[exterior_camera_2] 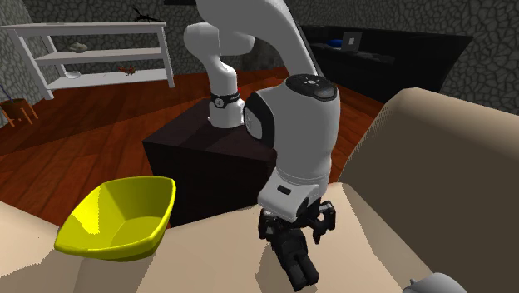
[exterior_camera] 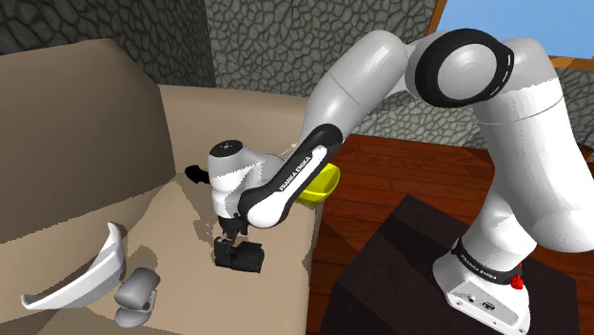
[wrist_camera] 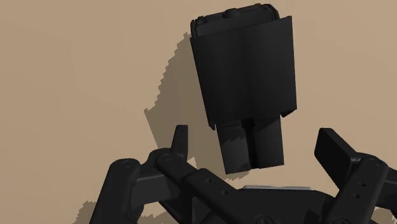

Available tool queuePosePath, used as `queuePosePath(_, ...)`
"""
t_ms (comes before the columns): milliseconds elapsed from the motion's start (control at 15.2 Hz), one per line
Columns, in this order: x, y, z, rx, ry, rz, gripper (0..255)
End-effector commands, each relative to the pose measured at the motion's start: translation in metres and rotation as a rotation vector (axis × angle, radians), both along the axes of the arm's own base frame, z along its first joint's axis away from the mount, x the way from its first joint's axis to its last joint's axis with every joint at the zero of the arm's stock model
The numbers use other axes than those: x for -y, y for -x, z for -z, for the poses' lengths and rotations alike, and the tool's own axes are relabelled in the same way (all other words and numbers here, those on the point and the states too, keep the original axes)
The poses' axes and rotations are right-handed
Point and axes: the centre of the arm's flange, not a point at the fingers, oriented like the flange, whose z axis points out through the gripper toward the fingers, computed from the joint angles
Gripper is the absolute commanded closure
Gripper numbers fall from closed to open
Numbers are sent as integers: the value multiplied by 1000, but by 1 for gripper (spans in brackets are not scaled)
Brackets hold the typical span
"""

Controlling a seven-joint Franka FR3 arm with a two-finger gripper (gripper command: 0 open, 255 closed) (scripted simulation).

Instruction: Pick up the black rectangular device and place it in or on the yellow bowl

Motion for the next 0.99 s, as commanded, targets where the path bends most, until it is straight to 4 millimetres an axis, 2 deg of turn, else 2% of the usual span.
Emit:
queuePosePath(0,-4,-2,14,1,0,-3,0)
queuePosePath(396,-4,-2,44,1,0,-3,0)
queuePosePath(858,-4,-2,44,1,0,-3,0)
queuePosePath(924,-4,-2,44,1,0,-3,255)
